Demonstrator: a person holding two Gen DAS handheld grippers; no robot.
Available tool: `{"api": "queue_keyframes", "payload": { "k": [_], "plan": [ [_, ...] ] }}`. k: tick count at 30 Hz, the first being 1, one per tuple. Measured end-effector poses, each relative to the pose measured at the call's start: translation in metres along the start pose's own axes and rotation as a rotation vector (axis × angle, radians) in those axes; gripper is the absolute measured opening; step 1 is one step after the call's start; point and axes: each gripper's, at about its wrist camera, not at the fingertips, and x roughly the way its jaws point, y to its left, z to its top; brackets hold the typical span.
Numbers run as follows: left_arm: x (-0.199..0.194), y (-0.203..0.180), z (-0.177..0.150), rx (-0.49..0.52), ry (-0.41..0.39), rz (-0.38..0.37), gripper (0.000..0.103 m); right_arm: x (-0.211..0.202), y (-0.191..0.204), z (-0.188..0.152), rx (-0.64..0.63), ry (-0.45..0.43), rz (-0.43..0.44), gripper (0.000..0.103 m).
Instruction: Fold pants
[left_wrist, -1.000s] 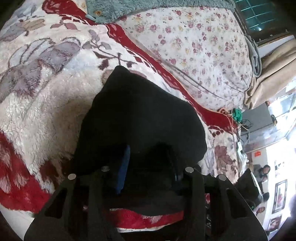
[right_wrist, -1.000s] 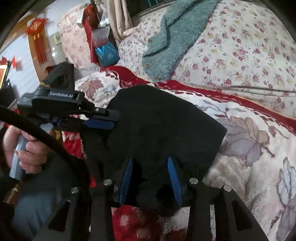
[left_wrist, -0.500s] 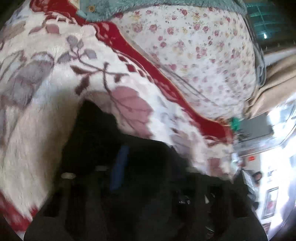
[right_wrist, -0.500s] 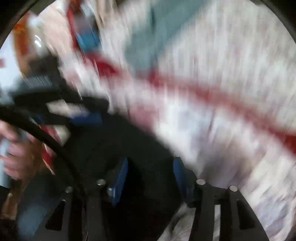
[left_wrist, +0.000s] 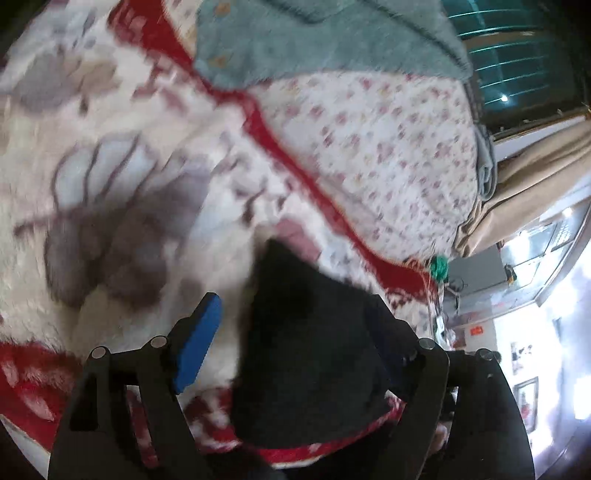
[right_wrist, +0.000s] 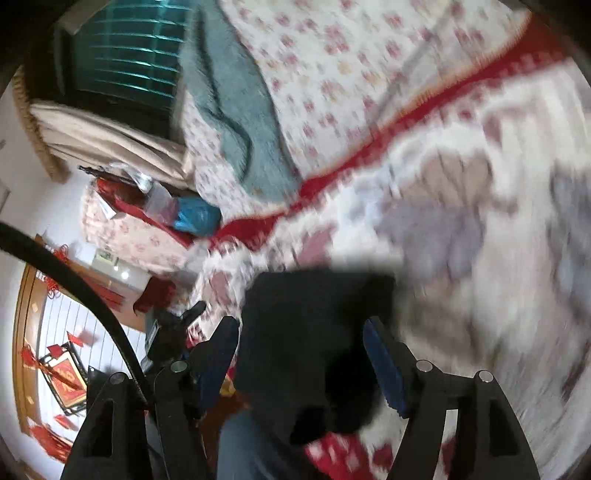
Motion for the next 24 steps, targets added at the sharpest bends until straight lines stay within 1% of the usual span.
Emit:
{"api": "queue_keyframes", "payload": {
  "k": [1,2,3,5,6,7,8,10,11,12,13,15,16,17,19,20,22,24],
  "plan": [
    [0.007,0.005,-0.002,0.002,0.028,0.011,0.079,0.008,-0.003,-0.004,0.001,0.029,-0.025,0.068],
    [0.011,0.005,-0.004,0.018,0.035,0.019,0.080,0.017,-0.007,-0.008,0.006,0.054,-0.049,0.068],
    [0.016,0.000,-0.008,0.057,0.043,0.022,0.080,0.022,-0.009,-0.011,0.001,0.066,-0.067,0.068],
    [0.024,-0.007,-0.015,0.092,0.096,-0.021,0.081,0.025,-0.003,-0.015,-0.048,0.051,-0.073,0.068],
    [0.030,-0.010,-0.019,0.097,0.132,-0.040,0.081,0.029,-0.001,-0.016,-0.050,0.067,-0.057,0.069],
    [0.039,-0.018,-0.025,0.134,0.165,-0.038,0.081,0.034,0.001,-0.017,-0.049,0.094,-0.054,0.070],
    [0.041,-0.023,-0.030,0.169,0.169,-0.017,0.081,0.035,0.003,-0.018,-0.066,0.112,-0.062,0.071],
    [0.048,-0.029,-0.035,0.198,0.199,0.002,0.081,0.039,0.008,-0.020,-0.111,0.124,-0.076,0.070],
    [0.047,-0.030,-0.034,0.196,0.182,0.026,0.077,0.041,0.009,-0.020,-0.119,0.123,-0.083,0.066],
    [0.047,-0.030,-0.033,0.193,0.173,0.053,0.058,0.042,0.009,-0.020,-0.125,0.114,-0.102,0.053],
    [0.045,-0.031,-0.033,0.201,0.158,0.123,0.041,0.047,0.008,-0.017,-0.138,0.112,-0.121,0.042],
    [0.042,-0.040,-0.037,0.253,0.136,0.157,0.032,0.046,0.013,-0.018,-0.211,0.097,-0.157,0.032],
    [0.040,-0.054,-0.042,0.311,0.116,0.200,0.031,0.045,0.019,-0.018,-0.261,0.093,-0.181,0.030],
    [0.040,-0.062,-0.045,0.335,0.109,0.230,0.030,0.042,0.024,-0.019,-0.296,0.089,-0.205,0.030],
    [0.042,-0.084,-0.046,0.374,0.088,0.259,0.030,0.035,0.038,-0.017,-0.363,0.075,-0.250,0.029],
    [0.041,-0.091,-0.045,0.384,0.078,0.248,0.030,0.028,0.044,-0.011,-0.380,0.060,-0.263,0.029],
    [0.047,-0.115,-0.038,0.389,0.069,0.179,0.030,0.006,0.050,0.004,-0.384,0.019,-0.264,0.029],
    [0.062,-0.138,-0.032,0.388,0.081,0.124,0.030,-0.021,0.050,0.026,-0.367,-0.013,-0.274,0.029]
  ]
}}
